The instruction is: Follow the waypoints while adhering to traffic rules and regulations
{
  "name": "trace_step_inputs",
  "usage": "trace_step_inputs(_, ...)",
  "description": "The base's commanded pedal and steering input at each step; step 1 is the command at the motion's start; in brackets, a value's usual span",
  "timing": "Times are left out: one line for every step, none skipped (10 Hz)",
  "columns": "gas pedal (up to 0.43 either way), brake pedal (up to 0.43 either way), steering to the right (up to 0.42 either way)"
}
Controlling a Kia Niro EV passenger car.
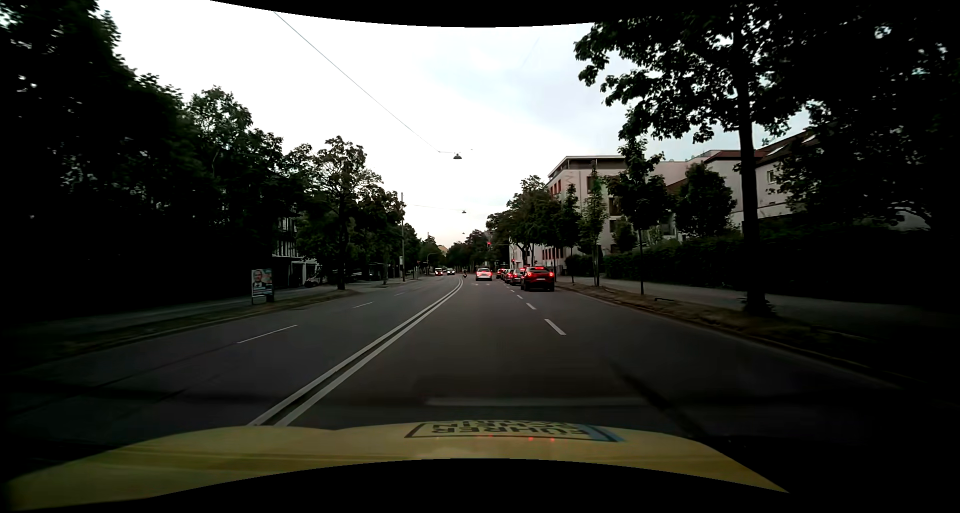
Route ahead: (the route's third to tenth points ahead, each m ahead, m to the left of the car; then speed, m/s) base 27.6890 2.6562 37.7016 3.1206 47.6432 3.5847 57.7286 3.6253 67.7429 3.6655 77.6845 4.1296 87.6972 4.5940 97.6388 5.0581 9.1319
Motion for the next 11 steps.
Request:
trace_step_inputs(0.0, 0.0, -0.006)
trace_step_inputs(0.0, 0.0, -0.006)
trace_step_inputs(0.0, 0.0, -0.005)
trace_step_inputs(0.0, 0.0, -0.006)
trace_step_inputs(0.0, 0.0, -0.005)
trace_step_inputs(0.0, 0.0, -0.005)
trace_step_inputs(0.0, 0.0, -0.004)
trace_step_inputs(0.0, 0.006, -0.004)
trace_step_inputs(0.0, 0.037, -0.004)
trace_step_inputs(0.0, 0.073, -0.004)
trace_step_inputs(0.0, 0.091, -0.003)
